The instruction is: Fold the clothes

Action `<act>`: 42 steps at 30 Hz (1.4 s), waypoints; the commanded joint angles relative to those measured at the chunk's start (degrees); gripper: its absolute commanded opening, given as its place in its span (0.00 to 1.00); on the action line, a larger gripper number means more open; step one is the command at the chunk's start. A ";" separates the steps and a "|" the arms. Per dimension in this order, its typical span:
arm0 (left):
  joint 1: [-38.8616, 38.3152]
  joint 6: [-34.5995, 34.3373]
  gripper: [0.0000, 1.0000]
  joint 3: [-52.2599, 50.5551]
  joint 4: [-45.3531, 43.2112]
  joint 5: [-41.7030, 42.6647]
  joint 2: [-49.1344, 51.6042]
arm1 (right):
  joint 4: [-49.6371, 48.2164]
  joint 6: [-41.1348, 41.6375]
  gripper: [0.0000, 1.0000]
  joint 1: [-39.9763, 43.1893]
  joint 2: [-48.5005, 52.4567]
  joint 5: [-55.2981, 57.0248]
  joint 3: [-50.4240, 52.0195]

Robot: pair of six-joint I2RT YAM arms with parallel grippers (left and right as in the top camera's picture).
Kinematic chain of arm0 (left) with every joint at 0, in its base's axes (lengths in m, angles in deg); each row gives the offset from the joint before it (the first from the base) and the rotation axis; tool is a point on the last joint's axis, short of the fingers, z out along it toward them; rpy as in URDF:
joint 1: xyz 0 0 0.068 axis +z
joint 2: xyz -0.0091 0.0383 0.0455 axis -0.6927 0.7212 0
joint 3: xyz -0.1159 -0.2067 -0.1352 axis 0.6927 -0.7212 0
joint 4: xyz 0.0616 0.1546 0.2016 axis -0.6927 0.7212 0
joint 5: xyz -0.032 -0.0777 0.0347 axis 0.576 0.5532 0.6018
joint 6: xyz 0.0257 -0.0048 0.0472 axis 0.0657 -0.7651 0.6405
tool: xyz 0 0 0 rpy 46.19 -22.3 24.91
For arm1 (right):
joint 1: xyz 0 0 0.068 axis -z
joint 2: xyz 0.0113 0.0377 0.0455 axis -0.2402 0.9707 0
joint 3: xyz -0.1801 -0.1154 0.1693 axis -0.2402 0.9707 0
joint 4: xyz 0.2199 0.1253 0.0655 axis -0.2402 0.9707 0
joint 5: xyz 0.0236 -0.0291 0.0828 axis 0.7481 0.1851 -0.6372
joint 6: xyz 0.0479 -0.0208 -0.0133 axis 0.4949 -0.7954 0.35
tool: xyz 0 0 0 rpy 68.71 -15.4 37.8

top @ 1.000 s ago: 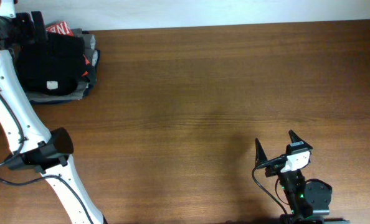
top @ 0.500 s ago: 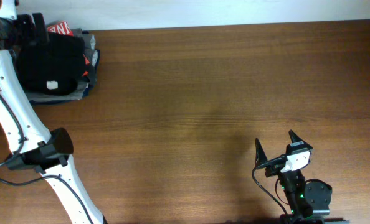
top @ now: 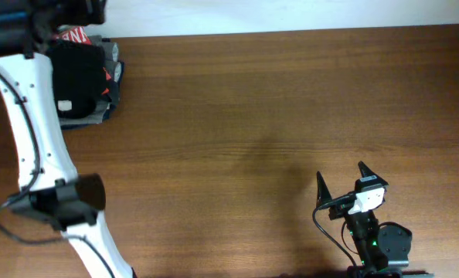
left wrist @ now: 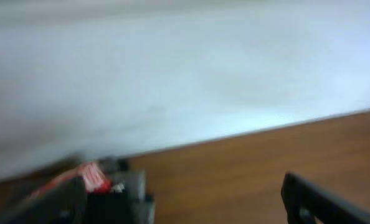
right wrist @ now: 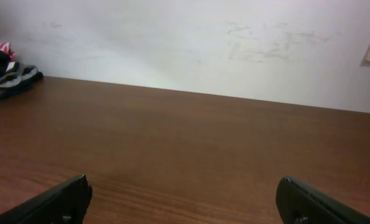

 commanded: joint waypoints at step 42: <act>-5.16 2.12 0.99 -122.09 -56.48 1.88 -87.47 | -0.15 0.26 0.99 -0.46 -0.61 0.09 0.57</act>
